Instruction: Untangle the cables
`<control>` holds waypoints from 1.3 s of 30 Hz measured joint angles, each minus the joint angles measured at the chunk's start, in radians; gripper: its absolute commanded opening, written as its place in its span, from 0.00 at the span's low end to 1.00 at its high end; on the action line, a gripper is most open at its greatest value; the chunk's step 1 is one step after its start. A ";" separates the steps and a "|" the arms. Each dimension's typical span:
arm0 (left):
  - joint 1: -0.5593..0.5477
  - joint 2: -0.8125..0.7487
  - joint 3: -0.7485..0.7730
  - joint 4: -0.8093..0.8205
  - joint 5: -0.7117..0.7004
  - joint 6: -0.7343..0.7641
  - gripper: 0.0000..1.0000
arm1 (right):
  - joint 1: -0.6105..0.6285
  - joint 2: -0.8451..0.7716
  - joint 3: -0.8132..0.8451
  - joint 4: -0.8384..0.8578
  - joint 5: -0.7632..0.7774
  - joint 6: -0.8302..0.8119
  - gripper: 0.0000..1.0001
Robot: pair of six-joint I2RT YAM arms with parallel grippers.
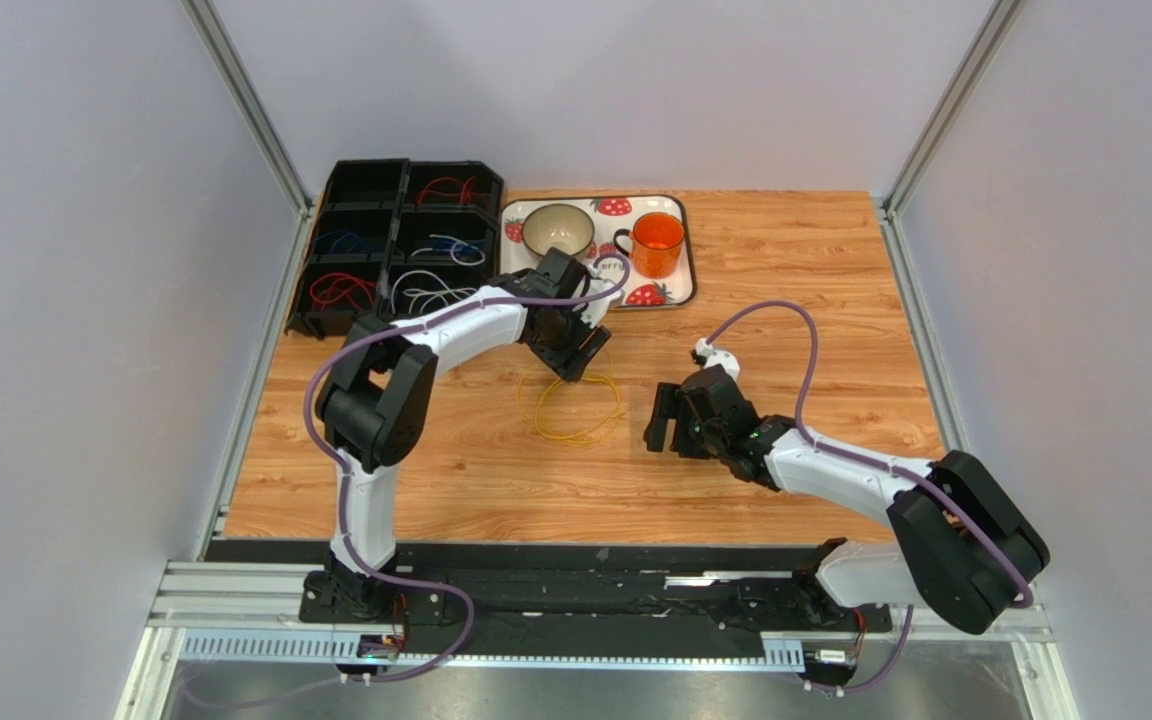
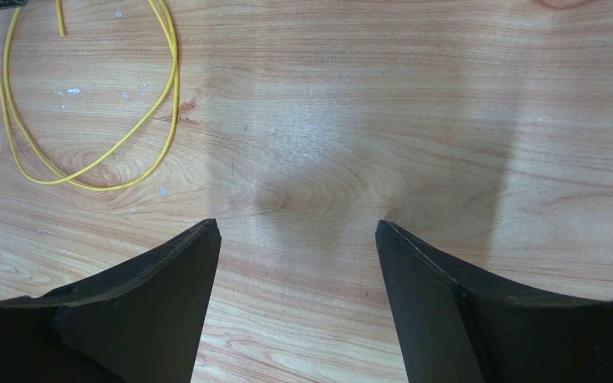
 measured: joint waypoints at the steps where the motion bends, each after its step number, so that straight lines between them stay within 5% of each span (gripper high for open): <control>1: 0.000 0.006 0.003 -0.005 0.000 0.001 0.65 | 0.000 0.000 0.000 0.000 0.000 0.000 0.79; 4: 0.000 0.025 0.016 -0.024 -0.001 0.009 0.63 | 0.000 0.001 0.001 0.000 -0.002 -0.002 0.79; 7: 0.000 0.038 0.032 -0.053 -0.008 0.021 0.33 | 0.000 0.001 0.001 0.000 -0.002 -0.003 0.79; 8: 0.000 0.039 0.034 -0.061 -0.010 0.023 0.01 | 0.000 0.001 0.001 0.000 -0.002 -0.003 0.79; 19: 0.001 0.038 0.127 -0.180 -0.028 0.025 0.00 | 0.000 0.002 0.001 0.000 -0.002 -0.003 0.79; 32: 0.023 -0.156 0.641 -0.406 -0.154 -0.017 0.00 | 0.000 0.002 0.001 0.000 -0.002 -0.003 0.79; 39: 0.058 -0.295 0.747 -0.422 -0.251 -0.039 0.00 | -0.001 0.002 0.001 0.000 -0.002 -0.003 0.79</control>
